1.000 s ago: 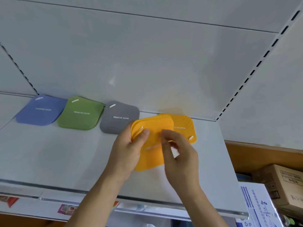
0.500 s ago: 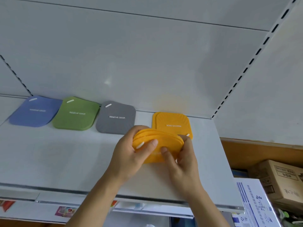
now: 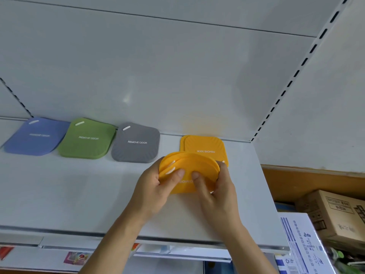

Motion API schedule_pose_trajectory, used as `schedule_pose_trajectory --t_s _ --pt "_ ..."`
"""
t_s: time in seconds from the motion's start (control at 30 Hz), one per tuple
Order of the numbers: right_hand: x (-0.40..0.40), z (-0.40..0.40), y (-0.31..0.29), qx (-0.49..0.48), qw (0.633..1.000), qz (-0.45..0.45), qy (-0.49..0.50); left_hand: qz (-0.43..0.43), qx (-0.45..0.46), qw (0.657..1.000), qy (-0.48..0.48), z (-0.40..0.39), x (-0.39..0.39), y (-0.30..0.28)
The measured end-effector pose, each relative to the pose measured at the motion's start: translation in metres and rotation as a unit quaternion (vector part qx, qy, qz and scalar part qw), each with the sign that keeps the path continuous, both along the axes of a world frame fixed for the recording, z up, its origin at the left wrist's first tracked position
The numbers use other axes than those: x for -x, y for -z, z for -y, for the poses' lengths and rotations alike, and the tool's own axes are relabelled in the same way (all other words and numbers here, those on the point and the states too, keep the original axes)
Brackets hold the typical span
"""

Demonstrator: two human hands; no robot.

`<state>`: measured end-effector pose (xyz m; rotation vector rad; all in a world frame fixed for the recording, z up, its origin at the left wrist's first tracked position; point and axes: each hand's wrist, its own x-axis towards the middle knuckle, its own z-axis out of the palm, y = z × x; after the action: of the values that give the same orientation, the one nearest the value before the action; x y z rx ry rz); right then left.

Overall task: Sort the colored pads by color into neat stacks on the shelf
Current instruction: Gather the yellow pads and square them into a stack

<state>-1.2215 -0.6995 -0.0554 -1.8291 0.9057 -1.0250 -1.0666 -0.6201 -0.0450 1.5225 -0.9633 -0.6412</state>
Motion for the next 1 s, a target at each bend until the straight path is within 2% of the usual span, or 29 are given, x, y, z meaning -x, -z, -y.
schedule_pose_trajectory --t_s 0.17,0.33,0.37,0.43,0.5,0.6,0.67,0.73,0.83,0.9,1.0 --pt "-0.003 0.001 -0.003 0.031 0.999 -0.016 -0.005 0.005 0.043 0.999 -0.019 0.006 0.005 -0.005" --pt "0.008 0.026 -0.010 0.040 0.998 -0.046 -0.023 0.002 0.018 0.999 -0.051 0.003 -0.003 -0.005" --pt "0.015 0.040 -0.009 0.073 0.995 -0.070 0.008 -0.005 0.020 0.998 -0.058 0.002 -0.005 -0.005" --pt "0.028 0.071 0.000 0.173 0.967 -0.179 0.048 -0.027 0.018 0.997 -0.074 0.000 -0.010 -0.006" --pt "0.037 0.097 0.016 0.220 0.928 -0.301 0.009 -0.037 0.013 0.995 -0.089 -0.003 -0.017 -0.006" --pt "0.045 0.117 0.027 0.227 0.904 -0.358 -0.061 -0.032 0.000 0.994 -0.104 -0.007 -0.026 -0.007" --pt "0.048 0.124 0.027 0.243 0.902 -0.348 -0.083 -0.040 -0.003 0.993 -0.115 -0.009 -0.031 -0.008" --pt "0.050 0.128 0.024 0.241 0.916 -0.312 -0.077 -0.065 0.001 0.989 -0.131 -0.008 -0.033 -0.008" --pt "0.051 0.127 0.014 0.211 0.948 -0.240 0.020 -0.133 0.013 0.978 -0.162 -0.007 -0.033 -0.009" --pt "0.050 0.117 -0.004 0.199 0.953 -0.203 0.104 -0.158 0.017 0.973 -0.169 -0.006 -0.031 -0.010" --pt "0.039 0.086 -0.040 0.146 0.968 -0.155 0.133 -0.169 0.027 0.972 -0.161 -0.002 -0.025 -0.015"
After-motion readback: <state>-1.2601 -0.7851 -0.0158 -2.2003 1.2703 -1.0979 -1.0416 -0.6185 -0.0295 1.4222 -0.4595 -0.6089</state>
